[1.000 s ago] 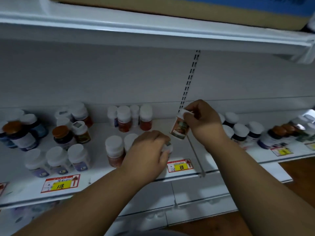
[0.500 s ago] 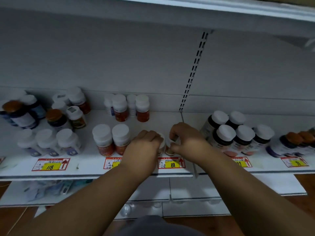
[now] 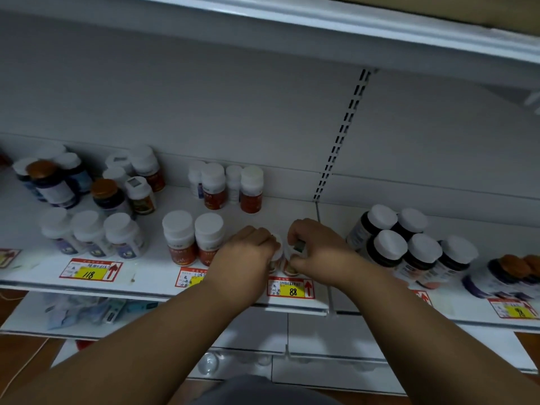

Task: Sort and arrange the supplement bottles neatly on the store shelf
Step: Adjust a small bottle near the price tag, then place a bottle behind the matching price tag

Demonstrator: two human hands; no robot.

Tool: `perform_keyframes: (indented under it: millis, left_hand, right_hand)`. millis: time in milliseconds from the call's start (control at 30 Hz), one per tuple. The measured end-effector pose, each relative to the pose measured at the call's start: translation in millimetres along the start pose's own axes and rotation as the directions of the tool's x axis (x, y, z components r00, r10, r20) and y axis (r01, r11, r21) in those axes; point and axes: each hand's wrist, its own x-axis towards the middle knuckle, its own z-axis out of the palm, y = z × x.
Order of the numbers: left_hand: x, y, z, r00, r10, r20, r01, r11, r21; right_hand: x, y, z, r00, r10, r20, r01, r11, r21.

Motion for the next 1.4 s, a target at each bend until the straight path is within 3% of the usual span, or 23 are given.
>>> perform_keyframes:
  millis: [67,133,200,367,467,600,733,833,900,967,1033,1133,1267,1400]
  left_hand:
    - [-1.6,1.3,-4.2,1.0,0.015,-0.002,-0.015,1.0,-0.002]
    - [-3.4,0.3,-14.1,0.999,-0.01,-0.052,0.009,1.0,-0.025]
    - [-3.3,-5.0,-27.5,0.992,-0.053,-0.118,0.049,0.998,-0.042]
    - [-1.8,-27.6,-49.1,0.958,-0.123,-0.259,0.105,0.991,-0.082]
    - [-4.9,-44.1,-54.8,0.942,-0.139,-0.305,0.119,0.989,-0.084]
    - [-10.4,-67.9,-60.9,0.934,-0.14,-0.328,0.115,0.989,-0.097]
    - [-15.1,-83.7,-69.7,0.924,-0.161,-0.347,0.108,0.98,-0.168]
    - [-16.9,-85.2,-76.6,0.911,-0.204,-0.359,0.118,0.962,-0.248]
    - [-18.2,-82.0,-83.5,0.908,-0.237,-0.345,0.117,0.935,-0.335]
    - [-20.5,-76.9,-91.0,0.917,-0.263,-0.301,0.113,0.893,-0.435]
    - [-21.6,-73.8,-97.0,0.919,-0.28,-0.279,0.102,0.849,-0.519]
    - [-25.8,-76.0,-100.2,0.937,-0.234,-0.26,0.061,0.841,-0.537]
    - [-40.0,-82.3,-97.8,0.961,-0.19,-0.199,0.045,0.823,-0.567]
    - [-51.3,-89.8,-95.6,0.966,-0.158,-0.206,0.011,0.818,-0.575]
  right_hand:
    - [3.9,-2.7,-0.9,0.994,0.019,-0.108,-0.013,0.998,0.054]
    - [17.0,-8.0,-4.5,0.947,-0.002,-0.32,0.035,0.995,0.097]
    - [42.8,-18.9,-11.8,0.909,-0.002,-0.417,0.05,0.993,0.105]
    - [123.0,-54.5,-11.8,0.955,0.114,-0.275,-0.104,0.993,0.053]
    - [146.7,-57.5,5.4,0.954,0.129,-0.27,-0.127,0.992,0.026]
    - [150.8,-57.5,9.4,0.918,0.189,-0.349,-0.17,0.982,0.086]
    - [124.4,-66.7,-5.7,0.808,0.255,-0.531,-0.066,0.935,0.349]
    - [94.7,-85.3,-15.9,0.764,0.336,-0.55,0.076,0.801,0.594]
    - [74.7,-103.6,-20.7,0.832,0.383,-0.402,0.158,0.531,0.833]
    - [56.5,-121.7,-22.8,0.899,0.368,-0.238,0.166,0.217,0.962]
    - [42.2,-137.1,-23.8,0.911,0.386,-0.148,0.12,0.095,0.988]
    - [27.7,-154.6,-18.2,0.914,0.384,-0.128,0.126,0.033,0.992]
    - [20.5,-160.3,-6.6,0.877,0.442,-0.186,0.156,0.104,0.982]
    - [14.2,-163.2,-0.7,0.871,0.459,-0.176,0.188,0.019,0.982]
